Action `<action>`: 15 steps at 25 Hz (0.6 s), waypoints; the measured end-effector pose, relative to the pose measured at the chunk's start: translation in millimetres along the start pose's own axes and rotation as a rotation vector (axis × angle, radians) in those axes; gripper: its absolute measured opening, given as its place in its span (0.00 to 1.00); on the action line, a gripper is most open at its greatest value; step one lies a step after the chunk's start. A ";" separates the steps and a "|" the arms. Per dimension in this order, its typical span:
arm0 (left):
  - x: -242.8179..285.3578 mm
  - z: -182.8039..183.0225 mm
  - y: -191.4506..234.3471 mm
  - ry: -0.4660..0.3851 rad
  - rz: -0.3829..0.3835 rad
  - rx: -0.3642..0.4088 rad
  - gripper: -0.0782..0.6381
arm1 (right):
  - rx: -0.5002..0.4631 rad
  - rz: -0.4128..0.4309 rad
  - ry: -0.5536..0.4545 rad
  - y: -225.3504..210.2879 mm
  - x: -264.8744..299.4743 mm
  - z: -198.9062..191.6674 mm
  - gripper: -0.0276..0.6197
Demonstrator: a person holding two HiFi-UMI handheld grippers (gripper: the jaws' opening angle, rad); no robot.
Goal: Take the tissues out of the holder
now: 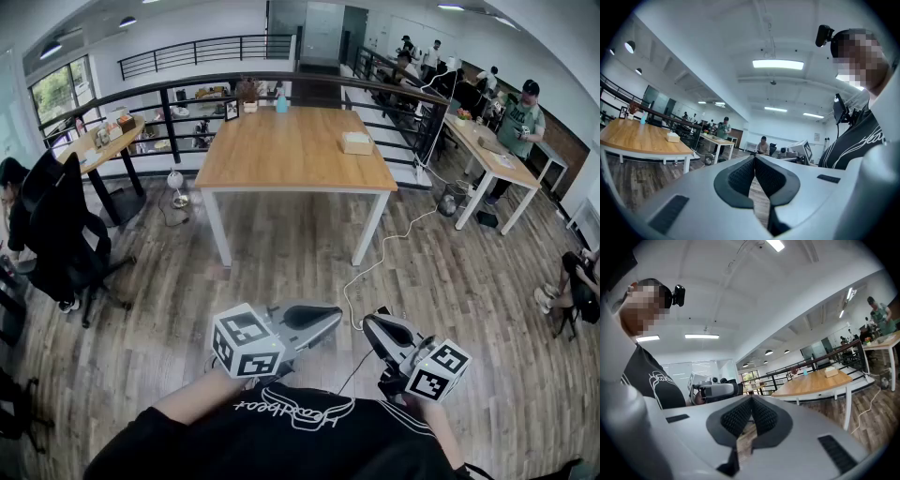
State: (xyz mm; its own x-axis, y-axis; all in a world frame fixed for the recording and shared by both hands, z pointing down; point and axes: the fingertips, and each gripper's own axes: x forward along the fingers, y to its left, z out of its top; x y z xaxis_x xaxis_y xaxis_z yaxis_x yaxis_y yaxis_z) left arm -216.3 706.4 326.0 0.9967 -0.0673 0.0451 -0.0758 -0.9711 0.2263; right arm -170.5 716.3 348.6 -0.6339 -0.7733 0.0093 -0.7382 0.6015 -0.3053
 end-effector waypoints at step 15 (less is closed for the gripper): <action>16.1 -0.5 -16.8 0.013 -0.038 0.007 0.13 | -0.021 -0.033 -0.030 1.2 -25.3 9.9 0.07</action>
State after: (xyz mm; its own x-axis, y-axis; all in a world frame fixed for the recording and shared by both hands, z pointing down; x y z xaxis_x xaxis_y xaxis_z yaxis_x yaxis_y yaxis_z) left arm -199.1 721.8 323.4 0.9984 -0.0271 0.0493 -0.0374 -0.9745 0.2214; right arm -153.1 734.5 338.5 -0.6023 -0.7982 -0.0093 -0.7634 0.5794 -0.2854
